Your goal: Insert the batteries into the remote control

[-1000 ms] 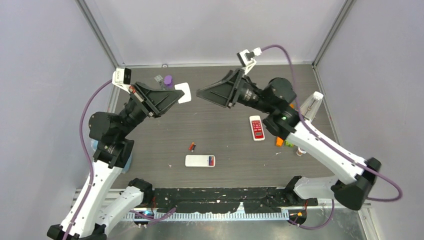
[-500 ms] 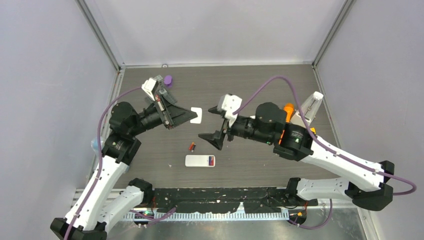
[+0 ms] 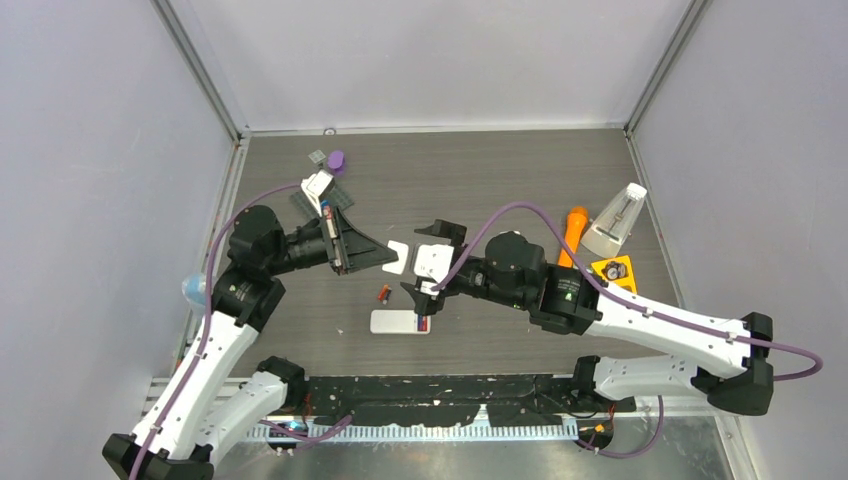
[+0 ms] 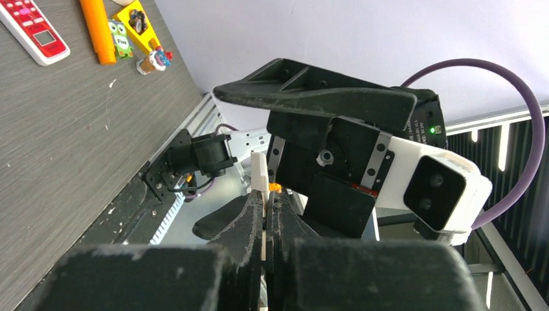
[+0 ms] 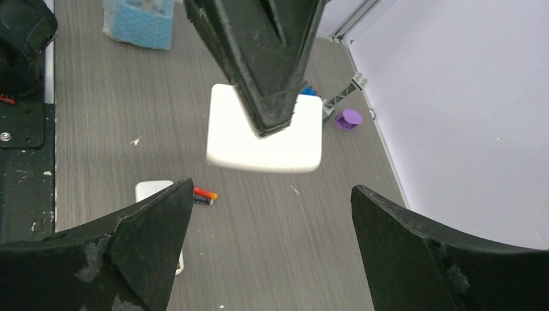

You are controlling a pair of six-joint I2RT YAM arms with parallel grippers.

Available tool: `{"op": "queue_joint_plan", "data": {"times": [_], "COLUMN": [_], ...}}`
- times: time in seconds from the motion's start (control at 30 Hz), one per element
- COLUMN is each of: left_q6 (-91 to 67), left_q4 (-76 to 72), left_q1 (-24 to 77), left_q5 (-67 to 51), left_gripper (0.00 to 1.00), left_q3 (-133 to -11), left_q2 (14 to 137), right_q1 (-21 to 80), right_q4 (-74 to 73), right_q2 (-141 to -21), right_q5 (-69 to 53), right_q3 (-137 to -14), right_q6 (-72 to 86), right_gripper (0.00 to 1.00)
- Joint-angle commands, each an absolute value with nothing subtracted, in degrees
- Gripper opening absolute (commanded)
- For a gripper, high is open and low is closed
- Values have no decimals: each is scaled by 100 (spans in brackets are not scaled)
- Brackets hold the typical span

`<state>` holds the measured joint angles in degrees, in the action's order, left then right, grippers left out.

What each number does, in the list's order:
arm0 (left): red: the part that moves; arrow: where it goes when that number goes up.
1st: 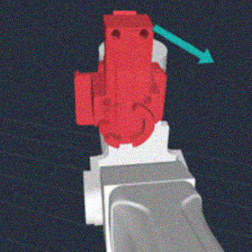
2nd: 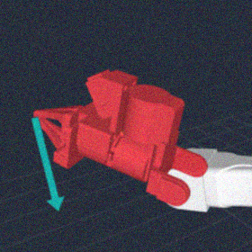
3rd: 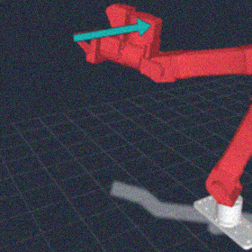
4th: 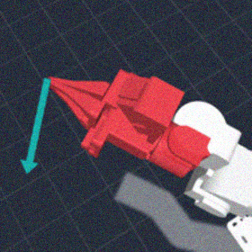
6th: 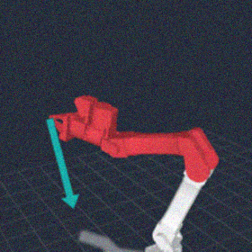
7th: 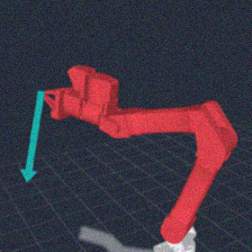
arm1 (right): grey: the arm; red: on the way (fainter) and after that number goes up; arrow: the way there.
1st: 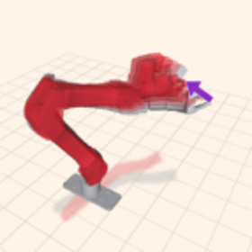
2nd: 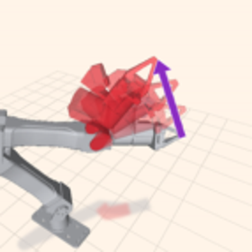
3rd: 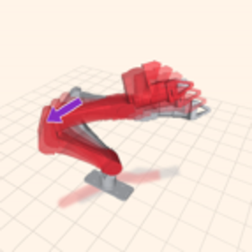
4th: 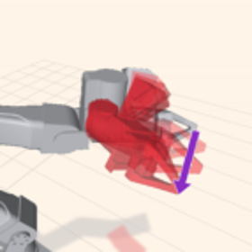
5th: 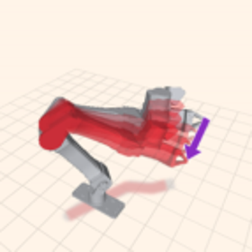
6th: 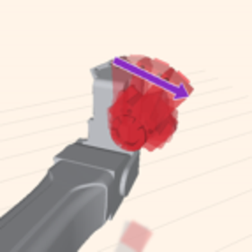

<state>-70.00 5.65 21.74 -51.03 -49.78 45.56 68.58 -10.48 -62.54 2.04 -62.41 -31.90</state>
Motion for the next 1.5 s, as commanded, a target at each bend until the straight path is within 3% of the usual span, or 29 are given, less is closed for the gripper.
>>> {"op": "queue_joint_plan", "data": {"times": [0.0, 0.2, 0.6, 1.07, 1.37, 1.47], "left_q6": [-6649, -6544, -6519, -6574, -6580, -6513], "left_q4": [728, 789, 790, 716, 693, 728], "left_q1": [2162, 2162, 2162, 2162, 2162, 2162], "left_q5": [-5362, -5330, -5419, -5464, -5418, -5352], "left_gripper": [0, 0, 0, 0, 0, 17], "left_q3": [-5097, -5086, -5177, -5220, -5151, -5088], "left_q2": [4500, 4519, 4508, 4470, 4469, 4460], "right_q1": [6882, 6886, 6882, 6882, 6882, 6882], "right_q4": [-240, -184, -559, -977, -963, -1001], "right_q2": [-6034, -6032, -6224, -6385, -6367, -6355], "right_q5": [193, -275, -490, -475, -375, -329], "right_q3": [-6208, -6273, -6605, -6809, -6881, -6873], "right_q6": [-3295, -3113, -2833, -2821, -2804, -2789], "right_gripper": [96, 95, 66, 65, 40, 38]}}
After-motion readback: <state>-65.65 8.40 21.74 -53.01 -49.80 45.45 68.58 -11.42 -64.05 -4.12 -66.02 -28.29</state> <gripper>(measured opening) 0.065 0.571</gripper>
